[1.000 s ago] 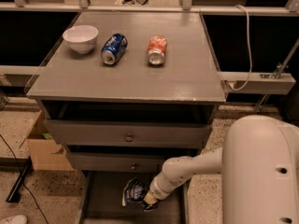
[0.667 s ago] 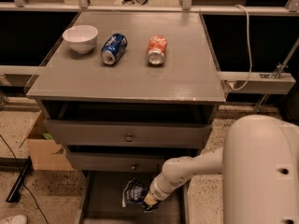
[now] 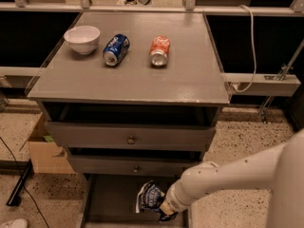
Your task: Pick blue chip bag from bottom drawer and place on counter
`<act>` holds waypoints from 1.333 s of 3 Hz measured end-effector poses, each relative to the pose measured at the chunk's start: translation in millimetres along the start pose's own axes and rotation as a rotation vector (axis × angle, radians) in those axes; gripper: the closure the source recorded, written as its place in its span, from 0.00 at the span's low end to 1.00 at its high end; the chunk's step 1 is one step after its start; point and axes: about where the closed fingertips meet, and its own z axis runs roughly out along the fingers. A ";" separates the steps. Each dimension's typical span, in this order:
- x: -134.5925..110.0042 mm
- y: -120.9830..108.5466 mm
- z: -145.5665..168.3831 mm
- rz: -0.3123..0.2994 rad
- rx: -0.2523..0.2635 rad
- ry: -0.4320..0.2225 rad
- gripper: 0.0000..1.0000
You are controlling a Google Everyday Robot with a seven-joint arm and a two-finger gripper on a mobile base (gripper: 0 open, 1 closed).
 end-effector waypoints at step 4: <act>11.6 0.5 -106.3 0.025 0.179 -0.043 1.00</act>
Offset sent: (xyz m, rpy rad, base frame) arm -0.0215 -0.0237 0.0391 -0.0384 -0.0506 -0.0489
